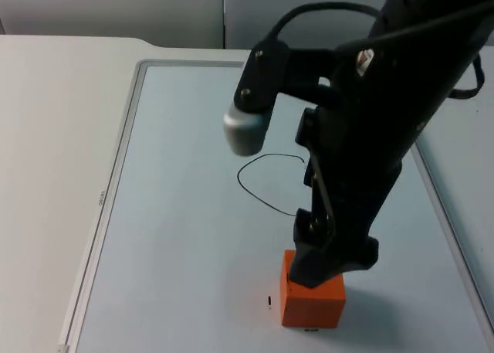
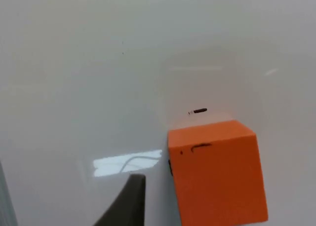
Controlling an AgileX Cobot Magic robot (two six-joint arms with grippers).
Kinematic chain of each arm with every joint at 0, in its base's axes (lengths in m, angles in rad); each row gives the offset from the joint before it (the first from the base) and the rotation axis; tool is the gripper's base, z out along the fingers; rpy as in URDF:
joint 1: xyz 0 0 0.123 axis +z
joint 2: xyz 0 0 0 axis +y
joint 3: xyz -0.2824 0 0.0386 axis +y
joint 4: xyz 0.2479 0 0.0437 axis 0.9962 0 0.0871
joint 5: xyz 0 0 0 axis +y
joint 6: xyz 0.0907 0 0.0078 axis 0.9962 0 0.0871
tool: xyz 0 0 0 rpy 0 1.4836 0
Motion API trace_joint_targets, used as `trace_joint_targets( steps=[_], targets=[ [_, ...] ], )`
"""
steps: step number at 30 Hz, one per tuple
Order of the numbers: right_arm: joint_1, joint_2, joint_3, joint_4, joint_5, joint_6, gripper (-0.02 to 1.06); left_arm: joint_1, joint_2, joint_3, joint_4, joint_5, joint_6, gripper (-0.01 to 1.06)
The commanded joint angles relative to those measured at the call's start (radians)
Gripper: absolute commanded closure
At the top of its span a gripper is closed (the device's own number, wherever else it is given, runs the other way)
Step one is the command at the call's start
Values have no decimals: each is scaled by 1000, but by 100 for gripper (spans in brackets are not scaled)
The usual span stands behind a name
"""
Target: Pick up one cube with the left hand and another cube with the right hand. First place the cube in the right hand at the target position, then stack the cube in the left hand on top.
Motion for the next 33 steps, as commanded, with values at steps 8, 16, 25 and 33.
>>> trace_joint_targets(
  steps=[8,16,25,33],
  targets=[
    [7,115,-8,0,-23,-27,5,-7,-8,2,1,-17,-6,86],
    [7,170,-6,0,-22,-25,8,-7,-8,2,1,-15,-6,86],
    [7,170,-5,-28,-18,-16,46,-7,-8,2,1,-15,-6,86],
    [7,166,-5,-35,-15,12,92,-7,-8,2,1,-15,-6,86]
  ],
)
